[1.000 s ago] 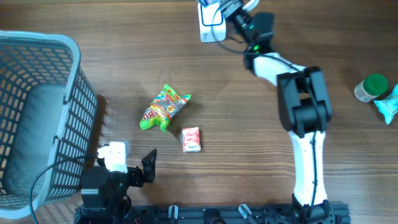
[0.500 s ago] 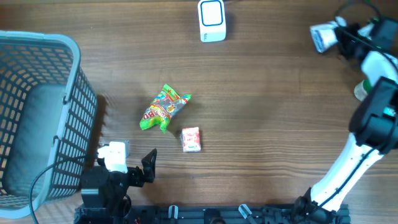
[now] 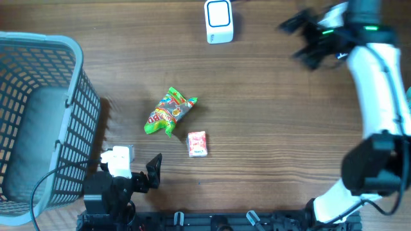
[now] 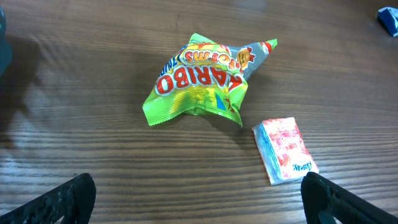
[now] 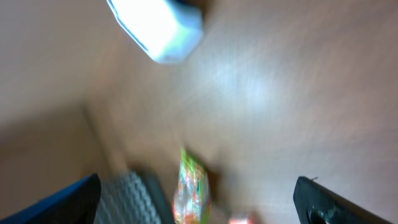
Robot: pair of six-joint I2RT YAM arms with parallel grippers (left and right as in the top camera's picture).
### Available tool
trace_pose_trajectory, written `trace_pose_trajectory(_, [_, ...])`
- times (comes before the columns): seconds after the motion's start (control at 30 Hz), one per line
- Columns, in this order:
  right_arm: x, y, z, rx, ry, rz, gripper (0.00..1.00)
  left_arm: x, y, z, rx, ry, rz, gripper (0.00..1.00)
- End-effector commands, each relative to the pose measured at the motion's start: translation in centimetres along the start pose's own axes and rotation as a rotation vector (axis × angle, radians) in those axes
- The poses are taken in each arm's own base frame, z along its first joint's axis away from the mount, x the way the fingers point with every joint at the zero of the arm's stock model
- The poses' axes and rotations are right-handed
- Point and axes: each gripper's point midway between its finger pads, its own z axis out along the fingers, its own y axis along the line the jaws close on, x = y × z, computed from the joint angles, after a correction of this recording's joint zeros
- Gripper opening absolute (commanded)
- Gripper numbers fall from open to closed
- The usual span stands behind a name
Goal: Scan the item barcode
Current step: 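Place Hansaplast packet at the top right of the table, then lower right gripper onto the Haribo gummy bag and grasp it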
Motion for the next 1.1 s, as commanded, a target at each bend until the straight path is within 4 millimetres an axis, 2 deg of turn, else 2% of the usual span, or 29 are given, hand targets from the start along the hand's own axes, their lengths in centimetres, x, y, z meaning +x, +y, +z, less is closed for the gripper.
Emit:
trace_pose_trajectory(0.0, [10.6,1.7,6.6,0.1,0.253,0.046,1.0,-0.1,-0.3,-0.1,0.015,-0.006,0.02,1.0])
trace_pose_trajectory(0.07, [16.1,3.0,8.8,0.136,0.326,-0.066,1.0,-0.1,-0.3,-0.1,0.015,-0.007,0.02,1.0])
trace_pose_trajectory(0.1, [18.5,3.1,10.2,0.192,0.307,-0.108,1.0,-0.1,-0.3,-0.1,0.015,-0.007,0.02,1.0])
trace_pose_trajectory(0.17, [21.8,1.9,12.6,0.339,0.226,-0.049,1.0,-0.1,-0.3,-0.1,0.015,-0.006,0.02,1.0])
trace_pose_trajectory(0.2, [24.2,1.4,14.1,0.386,0.217,0.033,1.0,-0.1,-0.3,-0.1,0.015,-0.007,0.02,1.0])
trace_pose_trajectory(0.23, [25.2,1.7,15.4,0.376,0.217,0.03,1.0,-0.1,-0.3,-0.1,0.015,-0.007,0.02,1.0])
trace_pose_trajectory(0.3, [26.4,3.0,18.7,0.299,0.225,-0.009,1.0,-0.1,-0.3,-0.1,0.015,-0.007,0.02,1.0])
trace_pose_trajectory(0.33, [26.8,2.3,20.7,0.313,0.231,0.061,1.0,-0.1,-0.3,-0.1,0.015,-0.007,0.02,1.0])
trace_pose_trajectory(0.4, [26.4,0.4,22.6,0.361,0.211,0.092,1.0,-0.1,-0.3,-0.1,0.015,-0.007,0.02,1.0])
trace_pose_trajectory(0.43, [25.4,-0.4,23.7,0.375,0.158,0.08,1.0,-0.1,-0.3,-0.1,0.015,-0.007,0.02,1.0])
trace_pose_trajectory(0.5, [24.2,-1.2,24.6,0.391,0.087,0.063,1.0,-0.1,-0.3,-0.1,0.015,-0.007,0.02,1.0])
trace_pose_trajectory(0.57, [23.8,-1.3,24.9,0.391,0.068,0.042,0.77,-0.1,-0.3,-0.1,0.014,-0.006,0.02,1.0])
trace_pose_trajectory(0.6, [23.7,-0.4,25.3,0.348,0.082,-0.043,0.38,-0.1,-0.3,-0.1,0.015,-0.007,0.02,1.0])
trace_pose_trajectory(0.63, [24.0,0.1,25.4,0.325,0.103,-0.065,0.25,-0.1,-0.3,-0.1,0.015,-0.007,0.02,1.0])
trace_pose_trajectory(0.7, [25.0,0.5,25.3,0.304,0.165,-0.055,0.07,-0.1,-0.3,-0.1,0.015,-0.007,0.02,1.0])
trace_pose_trajectory(0.77, [25.7,0.7,24.2,0.308,0.215,-0.036,0.04,-0.1,-0.3,-0.1,0.014,-0.007,0.02,1.0])
trace_pose_trajectory(0.87, [24.6,1.1,19.8,0.364,0.185,0.141,0.04,-0.1,-0.3,-0.1,0.015,-0.007,0.02,1.0])
trace_pose_trajectory(0.93, [23.9,0.1,16.4,0.455,0.126,0.391,0.04,-0.1,-0.3,-0.1,0.014,-0.007,0.02,1.0])
trace_pose_trajectory(1.0, [23.0,-1.9,12.7,0.576,0.005,0.713,0.04,-0.1,-0.3,-0.1,0.015,-0.007,0.02,1.0])
trace_pose_trajectory(1.03, [22.7,-2.8,11.4,0.623,-0.056,0.843,0.04,-0.1,-0.3,-0.1,0.015,-0.007,0.02,1.0])
trace_pose_trajectory(1.07, [22.1,-3.0,11.2,0.622,-0.066,0.849,0.04,-0.1,-0.3,-0.1,0.015,-0.006,0.02,1.0])
